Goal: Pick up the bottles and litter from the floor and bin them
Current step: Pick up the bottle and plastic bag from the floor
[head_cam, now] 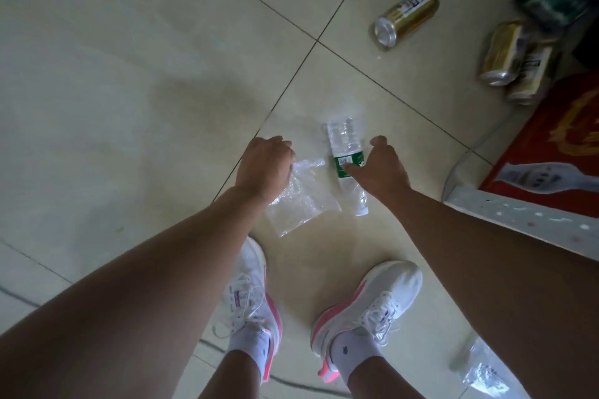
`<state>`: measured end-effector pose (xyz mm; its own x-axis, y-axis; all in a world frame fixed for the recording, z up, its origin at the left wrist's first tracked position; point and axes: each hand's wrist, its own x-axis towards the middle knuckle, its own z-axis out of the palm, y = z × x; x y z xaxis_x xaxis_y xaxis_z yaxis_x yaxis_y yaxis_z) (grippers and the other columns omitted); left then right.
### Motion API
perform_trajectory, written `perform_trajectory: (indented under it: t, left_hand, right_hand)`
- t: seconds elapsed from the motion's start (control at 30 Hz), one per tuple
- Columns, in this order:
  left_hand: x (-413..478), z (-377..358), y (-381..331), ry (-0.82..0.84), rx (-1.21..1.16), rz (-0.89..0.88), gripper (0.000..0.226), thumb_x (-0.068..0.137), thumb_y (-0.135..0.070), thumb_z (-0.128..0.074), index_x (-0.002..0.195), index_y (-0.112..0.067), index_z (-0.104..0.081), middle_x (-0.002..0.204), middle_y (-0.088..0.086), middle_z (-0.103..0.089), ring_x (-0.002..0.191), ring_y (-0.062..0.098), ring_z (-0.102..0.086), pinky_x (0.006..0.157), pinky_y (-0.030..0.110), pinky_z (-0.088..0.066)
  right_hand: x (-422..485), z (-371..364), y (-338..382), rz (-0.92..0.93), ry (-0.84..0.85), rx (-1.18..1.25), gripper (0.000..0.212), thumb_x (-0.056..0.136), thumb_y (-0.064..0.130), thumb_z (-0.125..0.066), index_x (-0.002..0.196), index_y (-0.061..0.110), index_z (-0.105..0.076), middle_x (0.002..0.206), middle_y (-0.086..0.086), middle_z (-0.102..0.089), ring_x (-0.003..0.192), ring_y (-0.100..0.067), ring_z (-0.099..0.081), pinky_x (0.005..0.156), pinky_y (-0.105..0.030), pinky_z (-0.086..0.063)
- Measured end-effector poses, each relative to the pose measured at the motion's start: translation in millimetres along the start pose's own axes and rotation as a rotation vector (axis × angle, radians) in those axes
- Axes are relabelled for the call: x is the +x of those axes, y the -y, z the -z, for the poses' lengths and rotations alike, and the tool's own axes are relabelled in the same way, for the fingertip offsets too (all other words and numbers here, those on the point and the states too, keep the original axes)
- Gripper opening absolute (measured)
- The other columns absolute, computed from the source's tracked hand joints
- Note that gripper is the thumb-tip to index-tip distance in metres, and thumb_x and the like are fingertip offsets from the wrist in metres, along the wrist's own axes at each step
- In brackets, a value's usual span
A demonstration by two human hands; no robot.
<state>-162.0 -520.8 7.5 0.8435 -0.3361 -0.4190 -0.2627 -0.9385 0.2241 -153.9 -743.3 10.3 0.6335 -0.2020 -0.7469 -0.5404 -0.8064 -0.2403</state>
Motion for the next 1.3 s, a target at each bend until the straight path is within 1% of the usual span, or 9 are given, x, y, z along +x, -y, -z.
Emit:
perform_trajectory:
  t: [0.1,0.23,0.47,0.6,0.8,0.9,1.0,1.17,1.3]
  left_hand:
    - [-1.3,-2.8,5.3,-0.042,-0.065,0.088,0.018,0.083,-0.007,-0.061,0.066,-0.012,-0.060,0.067,-0.001,-0.050,0.078,0.030,-0.061,0.064,0.034,-0.037]
    - [4.0,-22.1,13.5,-0.022,-0.262,0.188,0.014,0.081,-0.011,-0.068,0.088,-0.019,-0.078,0.096,-0.004,-0.078,0.093,0.025,-0.070,0.078,0.031,-0.051]
    - [-25.0,-9.3,10.7,0.002,-0.360,0.174,0.011,0.082,-0.006,-0.071,0.079,-0.016,-0.075,0.101,0.001,-0.066,0.099,0.025,-0.058,0.081,0.039,-0.050]
    - [-56.0,62.5,-2.5,0.006,-0.365,0.156,0.009,0.085,-0.008,-0.065,0.087,-0.015,-0.069,0.097,0.002,-0.068,0.095,0.027,-0.061,0.080,0.039,-0.050]
    - [-113.3,224.8,-26.0,0.001,-0.568,0.298,0.003,0.088,-0.019,-0.061,0.091,-0.019,-0.060,0.088,0.000,-0.071,0.080,0.025,-0.065,0.066,0.031,-0.046]
    - [-149.9,315.9,-38.8,-0.014,-0.628,0.320,0.006,0.088,-0.016,-0.063,0.093,-0.018,-0.062,0.087,0.001,-0.071,0.084,0.026,-0.067,0.074,0.037,-0.054]
    - [-183.8,398.8,-52.6,-0.022,-0.605,0.301,0.012,0.090,-0.014,-0.057,0.101,-0.018,-0.058,0.092,0.001,-0.071,0.085,0.028,-0.067,0.076,0.040,-0.055]
    - [-221.8,503.1,-71.8,0.017,-0.546,0.119,0.014,0.091,-0.008,-0.049,0.097,-0.020,-0.054,0.084,-0.002,-0.067,0.075,0.025,-0.063,0.066,0.034,-0.046]
    - [-248.4,552.7,-94.6,0.125,-0.468,-0.112,0.028,0.094,-0.007,-0.046,0.098,-0.025,-0.068,0.098,-0.012,-0.070,0.086,0.014,-0.064,0.076,0.031,-0.050]
  right_hand:
    - [4.0,-20.9,1.0,0.013,-0.006,0.002,0.083,0.077,0.050,-0.081,0.137,0.011,-0.040,0.129,-0.012,-0.057,0.118,-0.037,-0.060,0.096,-0.050,-0.052]
    - [14.2,-46.8,-4.5,0.028,-0.043,0.005,0.073,0.079,0.049,-0.080,0.128,0.008,-0.045,0.120,-0.011,-0.062,0.111,-0.036,-0.063,0.093,-0.048,-0.054]
    - [-4.5,-26.3,-5.4,0.006,-0.054,-0.018,0.061,0.081,0.038,-0.077,0.125,0.008,-0.046,0.113,-0.009,-0.063,0.101,-0.033,-0.064,0.080,-0.039,-0.053]
    - [-55.3,31.9,11.2,0.025,-0.071,-0.009,0.060,0.081,0.040,-0.078,0.123,0.009,-0.047,0.110,-0.008,-0.063,0.093,-0.030,-0.062,0.073,-0.034,-0.047]
    - [-172.3,150.3,67.4,0.084,-0.086,0.099,0.052,0.078,0.038,-0.080,0.110,0.012,-0.048,0.097,-0.003,-0.061,0.091,-0.029,-0.064,0.074,-0.035,-0.050]
    - [-248.5,209.4,95.5,0.115,-0.076,0.138,0.050,0.077,0.039,-0.080,0.106,0.016,-0.048,0.086,0.005,-0.056,0.082,-0.022,-0.060,0.065,-0.030,-0.042]
    - [-330.2,262.1,114.8,0.126,-0.081,0.142,0.050,0.078,0.040,-0.080,0.110,0.013,-0.052,0.091,0.001,-0.061,0.080,-0.020,-0.060,0.062,-0.030,-0.041]
    - [-456.7,323.5,131.0,0.063,-0.125,0.179,0.054,0.080,0.040,-0.077,0.118,0.009,-0.054,0.104,-0.008,-0.066,0.095,-0.029,-0.064,0.083,-0.043,-0.056]
    - [-548.1,350.6,124.7,-0.044,-0.275,0.259,0.053,0.080,0.041,-0.078,0.117,0.012,-0.053,0.100,-0.007,-0.065,0.090,-0.028,-0.065,0.076,-0.040,-0.054]
